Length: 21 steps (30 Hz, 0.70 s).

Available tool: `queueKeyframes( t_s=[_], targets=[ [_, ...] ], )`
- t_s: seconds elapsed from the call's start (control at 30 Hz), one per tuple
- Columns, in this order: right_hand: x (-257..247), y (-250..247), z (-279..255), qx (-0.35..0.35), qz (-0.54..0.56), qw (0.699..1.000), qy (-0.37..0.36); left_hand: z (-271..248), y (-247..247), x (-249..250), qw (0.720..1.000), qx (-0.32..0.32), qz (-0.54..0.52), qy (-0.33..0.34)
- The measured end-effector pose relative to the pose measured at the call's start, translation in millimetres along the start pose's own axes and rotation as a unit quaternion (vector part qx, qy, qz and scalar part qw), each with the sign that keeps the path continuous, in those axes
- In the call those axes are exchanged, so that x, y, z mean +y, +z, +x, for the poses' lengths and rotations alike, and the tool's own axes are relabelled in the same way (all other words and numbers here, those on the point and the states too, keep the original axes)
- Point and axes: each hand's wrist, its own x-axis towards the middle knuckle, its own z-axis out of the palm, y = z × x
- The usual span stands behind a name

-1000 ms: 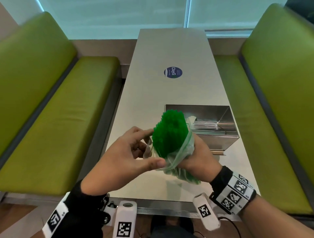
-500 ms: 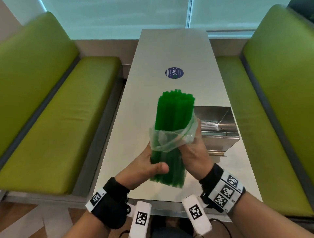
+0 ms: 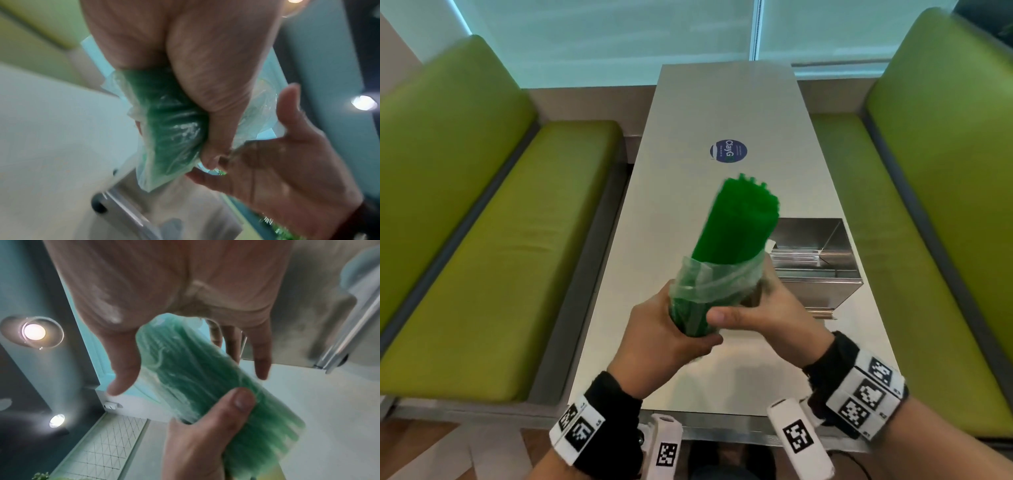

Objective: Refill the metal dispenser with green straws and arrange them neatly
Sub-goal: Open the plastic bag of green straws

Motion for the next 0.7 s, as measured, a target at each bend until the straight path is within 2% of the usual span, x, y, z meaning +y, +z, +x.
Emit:
queueKeyframes(
  t_s=[0.1, 0.17, 0.23, 0.33, 0.43, 0.5, 0.53, 0.6, 0.63, 0.7],
  targets=[
    [-1, 7, 0, -0.005, 0.016, 1.0, -0.01, 4, 3, -2, 0.991, 0.025, 0.109, 0.073],
    [-3, 12, 3, 0.001, 0.031, 0.999, -0.008, 4, 5, -1, 0.992, 0.02, 0.105, 0.073],
    [-6, 10, 4, 0.01, 0.043, 0.999, -0.003, 2, 0, 1, 0.996, -0.018, 0.068, 0.061],
    [-4, 2, 3, 0.02, 0.064, 0.998, 0.007, 0, -18, -2, 0.992, -0.086, -0.083, 0.038],
    [7, 1, 3, 0.013, 0.157, 0.987, 0.022, 3, -32, -10, 0.975, -0.065, -0.211, -0.01],
    [13, 6, 5, 0.007, 0.211, 0.978, 0.011, 5, -32, -12, 0.948, -0.081, -0.304, -0.046],
    [14, 9, 7, 0.011, 0.217, 0.976, 0.006, 5, -30, -12, 0.92, -0.107, -0.371, -0.071],
    [16, 12, 11, 0.014, 0.204, 0.979, -0.008, 4, -27, -10, 0.867, -0.147, -0.461, -0.116],
    [15, 12, 12, 0.015, 0.179, 0.984, -0.01, 4, -27, -9, 0.86, -0.148, -0.471, -0.132],
    [12, 8, 14, 0.025, 0.102, 0.994, -0.008, 5, -28, -8, 0.869, -0.124, -0.455, -0.147]
  ],
)
